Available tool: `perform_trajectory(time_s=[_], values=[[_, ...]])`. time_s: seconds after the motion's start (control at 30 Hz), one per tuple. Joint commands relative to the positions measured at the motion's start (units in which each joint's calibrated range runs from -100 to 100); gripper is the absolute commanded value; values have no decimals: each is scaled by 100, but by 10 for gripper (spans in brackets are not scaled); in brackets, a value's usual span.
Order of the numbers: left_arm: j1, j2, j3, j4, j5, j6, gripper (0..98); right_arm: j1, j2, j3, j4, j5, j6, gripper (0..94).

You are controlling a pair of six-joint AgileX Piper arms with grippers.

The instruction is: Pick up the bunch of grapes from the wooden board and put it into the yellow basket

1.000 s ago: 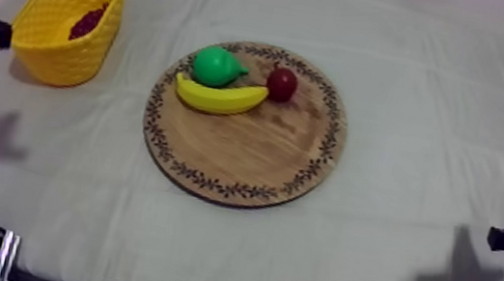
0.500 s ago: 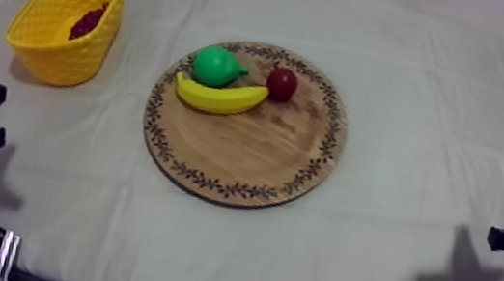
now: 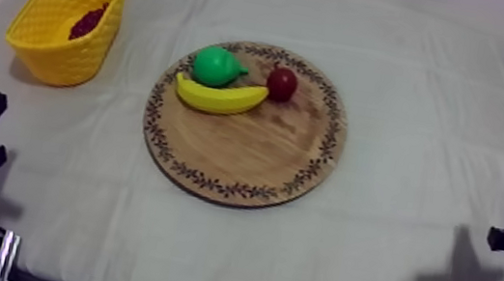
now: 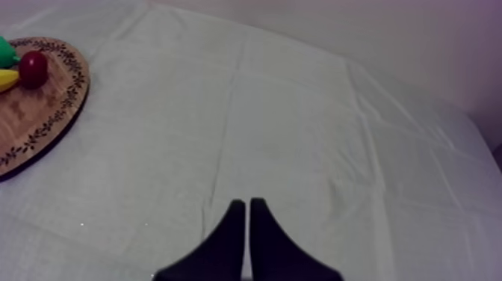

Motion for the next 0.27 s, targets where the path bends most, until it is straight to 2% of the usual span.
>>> perform_trajectory(time_s=[0.0,0.23], values=[[-14,-264,62,-154,-45,287,0,-2,0,-4,3,0,1,3],[-122,-513,315,-287,-643,1049,0,-2,0,-4,3,0,1,3]])
